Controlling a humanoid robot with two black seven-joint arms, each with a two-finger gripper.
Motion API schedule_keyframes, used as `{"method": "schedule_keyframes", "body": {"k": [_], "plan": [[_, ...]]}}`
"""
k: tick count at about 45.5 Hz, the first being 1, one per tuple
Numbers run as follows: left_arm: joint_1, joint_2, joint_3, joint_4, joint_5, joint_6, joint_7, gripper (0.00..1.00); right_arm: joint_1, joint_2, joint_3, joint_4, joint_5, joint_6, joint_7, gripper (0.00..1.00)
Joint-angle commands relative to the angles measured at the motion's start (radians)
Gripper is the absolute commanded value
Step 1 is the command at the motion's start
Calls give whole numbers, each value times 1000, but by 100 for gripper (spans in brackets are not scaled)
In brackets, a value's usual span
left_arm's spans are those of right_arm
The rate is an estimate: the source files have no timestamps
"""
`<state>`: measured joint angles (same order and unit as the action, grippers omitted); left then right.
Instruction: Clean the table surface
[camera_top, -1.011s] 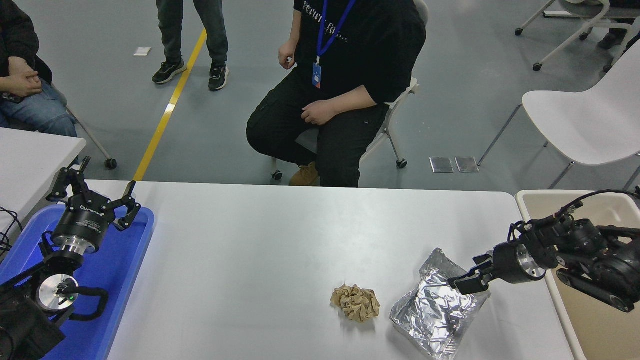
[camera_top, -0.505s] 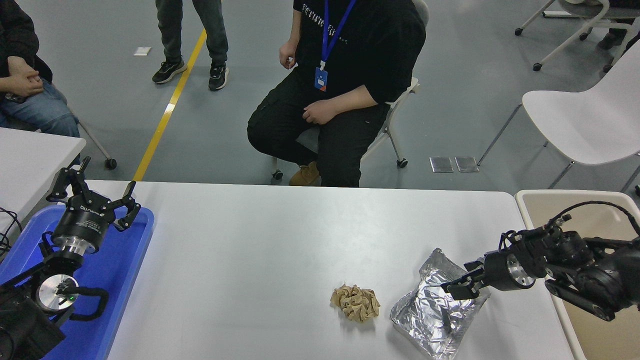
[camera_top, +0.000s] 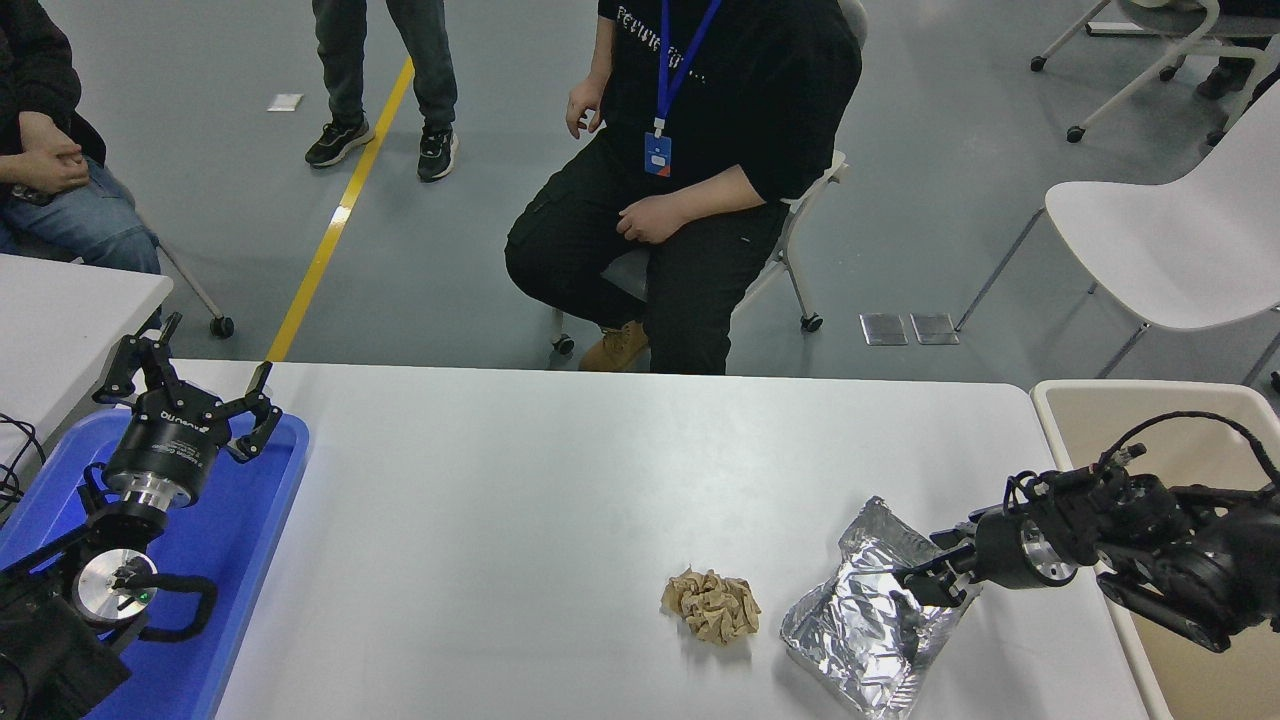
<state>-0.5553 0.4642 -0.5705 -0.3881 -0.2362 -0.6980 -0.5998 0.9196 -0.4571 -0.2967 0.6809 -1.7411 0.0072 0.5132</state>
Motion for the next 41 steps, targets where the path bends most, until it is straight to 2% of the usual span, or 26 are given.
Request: {"method": "schedule_keyframes", "body": {"k": [1,3,6,8,41], "plan": [[0,1,1,0,0,0,0,100,1,1,-6,-4,0,-7,1,46],[0,1,0,0,0,0,0,100,-1,1,-6,-9,0,-4,1,35],[0,1,0,0,0,0,0,100,-2,3,-7,-18,0,4,1,8],[0,-1,1,0,0,0,0,100,-2,3,-7,-29,3,7,1,1],[0,1,0,0,0,0,0,100,2,-3,19,-43,25,0,2,0]]}}
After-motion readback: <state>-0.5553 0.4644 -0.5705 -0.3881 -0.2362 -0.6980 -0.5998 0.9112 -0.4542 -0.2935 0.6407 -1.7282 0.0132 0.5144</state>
